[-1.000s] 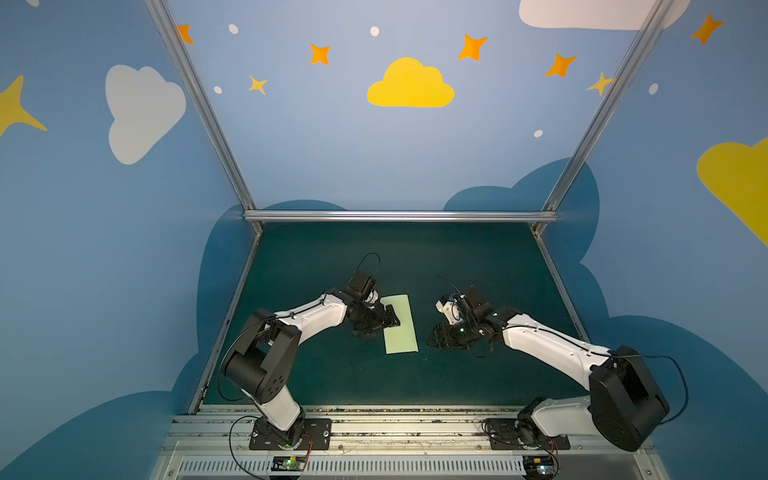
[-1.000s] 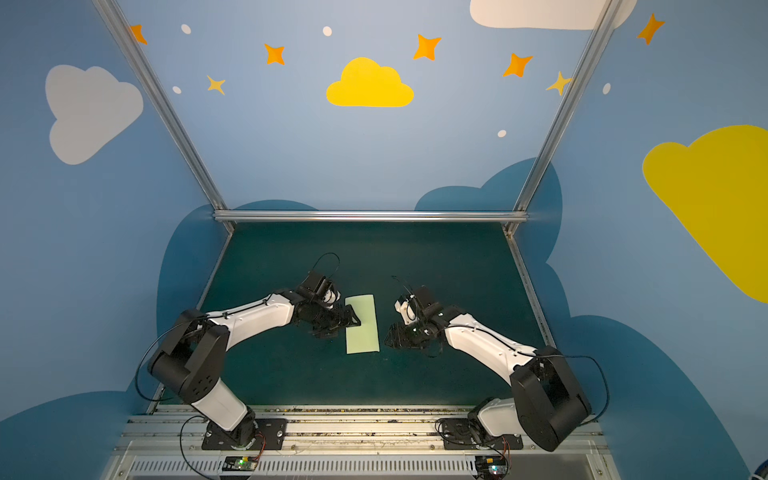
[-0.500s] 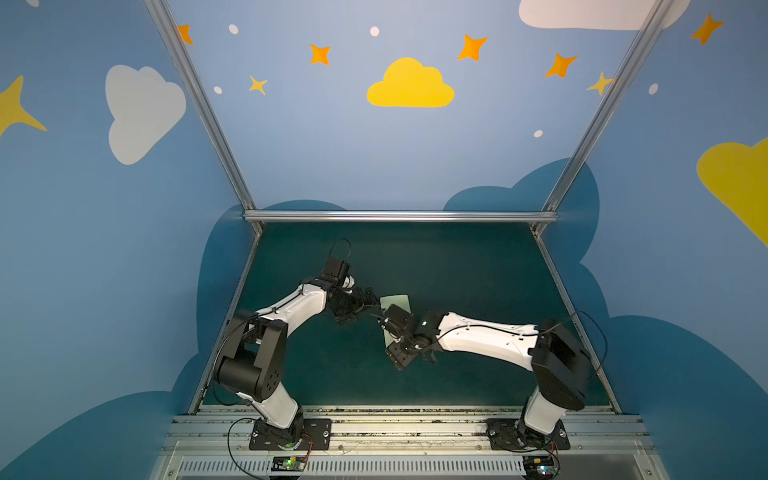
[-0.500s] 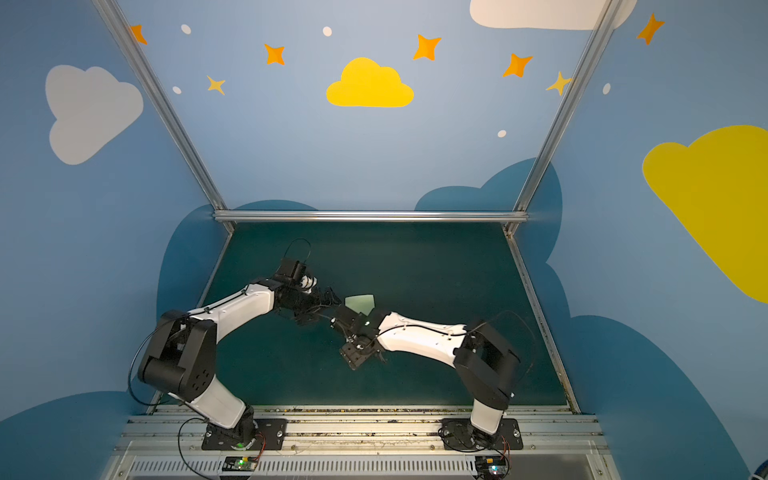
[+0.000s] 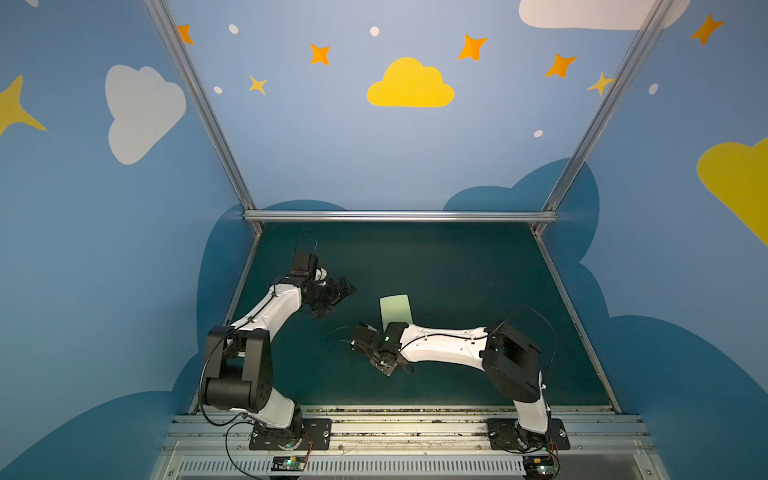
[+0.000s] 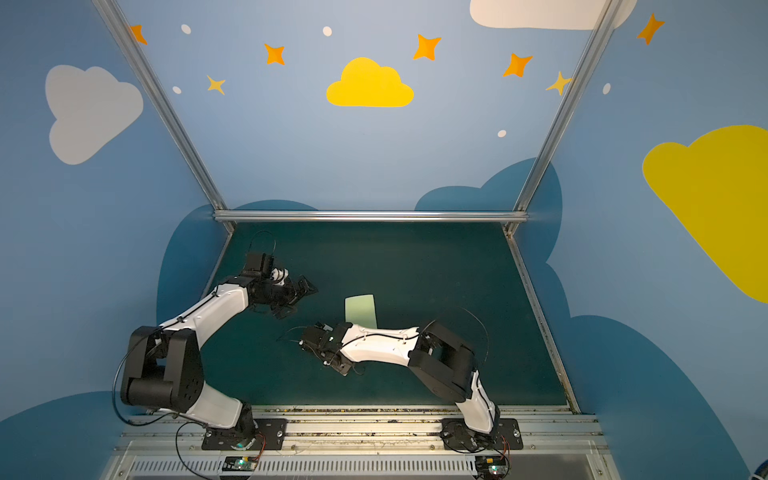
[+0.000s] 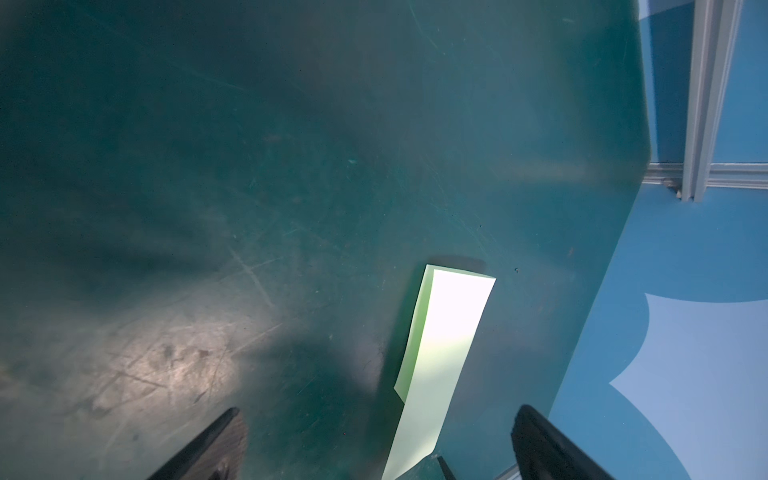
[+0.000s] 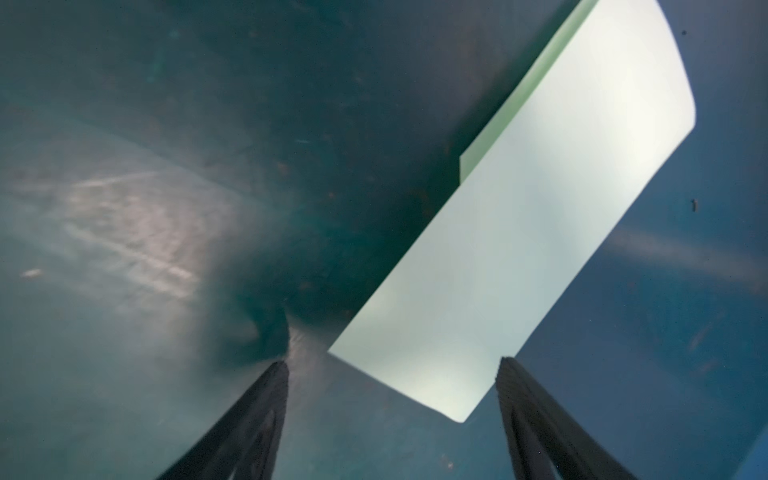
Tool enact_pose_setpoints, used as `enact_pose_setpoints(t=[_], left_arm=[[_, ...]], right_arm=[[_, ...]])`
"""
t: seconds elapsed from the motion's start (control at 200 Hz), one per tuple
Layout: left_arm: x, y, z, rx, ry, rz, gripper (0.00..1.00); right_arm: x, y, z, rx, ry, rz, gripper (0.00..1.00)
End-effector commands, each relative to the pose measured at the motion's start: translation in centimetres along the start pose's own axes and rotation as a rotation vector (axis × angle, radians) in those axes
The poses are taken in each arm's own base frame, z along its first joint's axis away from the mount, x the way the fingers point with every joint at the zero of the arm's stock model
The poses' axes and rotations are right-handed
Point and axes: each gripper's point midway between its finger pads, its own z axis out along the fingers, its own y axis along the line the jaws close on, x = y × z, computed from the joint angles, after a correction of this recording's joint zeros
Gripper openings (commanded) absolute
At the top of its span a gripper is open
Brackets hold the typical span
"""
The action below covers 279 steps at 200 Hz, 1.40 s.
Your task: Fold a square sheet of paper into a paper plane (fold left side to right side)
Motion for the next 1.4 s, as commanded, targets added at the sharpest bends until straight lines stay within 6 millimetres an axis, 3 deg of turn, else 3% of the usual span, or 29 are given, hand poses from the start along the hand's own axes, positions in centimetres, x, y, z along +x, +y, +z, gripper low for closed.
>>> enact_pose_setpoints(t=[0.0,0.395,0.786,1.021,1.136,1.291,1.392], left_arm=[[0.6,0.1,-0.6,0.014,0.015,0.008,1.00],[0.8,-0.1,-0.4,0.035,0.032,0.007,1.00],[0.9,-0.4,-0.5,0.047,0.039,0.017,1.00],[1.1,-1.8,0.3,0.113,0.089,0.042,1.00],[1.9,-3.6,1.2,0.155,0.148,0.089,0.98],[3.8,-7.1,2.8,0.230,0.251,0.167,0.82],[4.6,-8.9,4.1,0.271,0.314,0.190,0.63]], right_arm=[[-0.5,-0.8,-0.3,0.056,-0.005,-0.011,0.74],[-0.6,-0.1,-0.8,0.036,-0.011,-0.024,0.54],[-1.0,0.1,-1.0,0.023,-0.014,-0.031,0.00],[-1.4,0.2,-1.8,-0.023,-0.033,-0.010,0.00],[-1.7,0.9,-2.6,-0.085,-0.049,0.007,0.00],[-1.8,1.7,-3.3,-0.143,-0.064,0.028,0.00],[-1.8,1.9,-3.4,-0.157,-0.067,0.032,0.00]])
